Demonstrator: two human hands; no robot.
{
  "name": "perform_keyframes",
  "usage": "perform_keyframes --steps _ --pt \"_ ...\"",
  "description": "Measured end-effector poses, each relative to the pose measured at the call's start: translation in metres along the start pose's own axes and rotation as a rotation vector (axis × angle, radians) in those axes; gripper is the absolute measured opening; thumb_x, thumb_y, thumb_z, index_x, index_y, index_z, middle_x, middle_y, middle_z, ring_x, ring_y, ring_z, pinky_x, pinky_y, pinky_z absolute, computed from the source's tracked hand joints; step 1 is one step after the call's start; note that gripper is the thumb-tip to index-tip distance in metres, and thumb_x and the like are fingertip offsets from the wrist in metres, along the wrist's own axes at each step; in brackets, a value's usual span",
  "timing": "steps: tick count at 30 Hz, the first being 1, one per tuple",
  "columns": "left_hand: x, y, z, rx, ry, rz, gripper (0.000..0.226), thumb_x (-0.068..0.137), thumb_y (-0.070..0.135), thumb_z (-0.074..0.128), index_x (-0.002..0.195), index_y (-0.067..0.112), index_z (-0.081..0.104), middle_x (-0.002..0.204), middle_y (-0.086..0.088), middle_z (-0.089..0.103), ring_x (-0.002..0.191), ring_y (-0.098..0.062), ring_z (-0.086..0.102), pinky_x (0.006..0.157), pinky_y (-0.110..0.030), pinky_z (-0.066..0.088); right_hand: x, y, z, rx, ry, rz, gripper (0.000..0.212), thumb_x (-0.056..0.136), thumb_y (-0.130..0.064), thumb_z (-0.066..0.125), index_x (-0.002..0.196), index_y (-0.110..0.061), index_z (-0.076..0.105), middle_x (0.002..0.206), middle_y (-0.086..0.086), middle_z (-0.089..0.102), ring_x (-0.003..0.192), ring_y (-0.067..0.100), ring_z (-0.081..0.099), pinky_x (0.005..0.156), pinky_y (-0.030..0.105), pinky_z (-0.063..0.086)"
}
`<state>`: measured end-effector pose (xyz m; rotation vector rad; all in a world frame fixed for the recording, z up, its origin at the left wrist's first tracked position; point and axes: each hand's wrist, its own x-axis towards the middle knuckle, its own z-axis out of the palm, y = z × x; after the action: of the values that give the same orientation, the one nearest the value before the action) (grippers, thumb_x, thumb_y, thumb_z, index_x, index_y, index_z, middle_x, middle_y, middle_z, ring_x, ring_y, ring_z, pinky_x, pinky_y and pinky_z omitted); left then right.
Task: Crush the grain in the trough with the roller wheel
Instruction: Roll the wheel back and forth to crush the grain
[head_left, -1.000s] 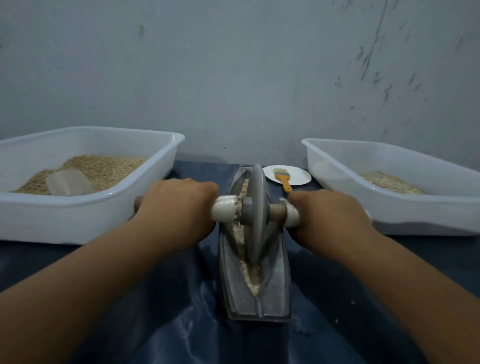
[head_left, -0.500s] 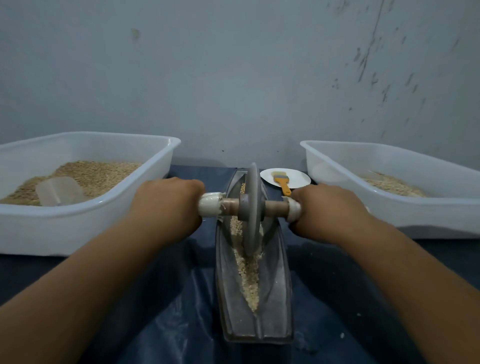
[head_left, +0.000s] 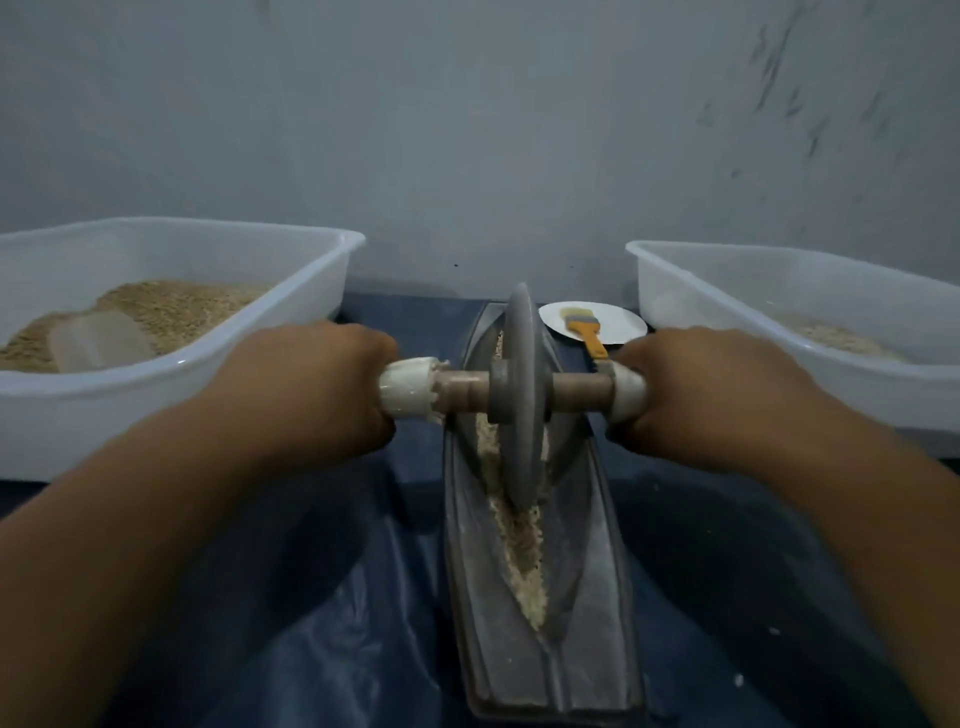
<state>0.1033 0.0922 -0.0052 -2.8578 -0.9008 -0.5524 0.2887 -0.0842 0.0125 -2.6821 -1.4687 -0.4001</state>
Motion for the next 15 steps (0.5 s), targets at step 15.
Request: perform_keyframes --steps 15 --pt "-0.024 -0.008 -0.012 0.006 -0.014 0.014 0.023 0.056 0.041 0.064 0.076 0.046 0.054 0.059 0.015 0.055 0.056 0.0 0.05 0.053 -0.024 0.042 -0.027 0.002 -0.007 0.055 -0.02 -0.004 0.016 0.073 -0.043 0.068 0.079 -0.034 0.056 0.07 -0.008 0.061 0.067 0.013 0.058 0.053 0.028 0.038"
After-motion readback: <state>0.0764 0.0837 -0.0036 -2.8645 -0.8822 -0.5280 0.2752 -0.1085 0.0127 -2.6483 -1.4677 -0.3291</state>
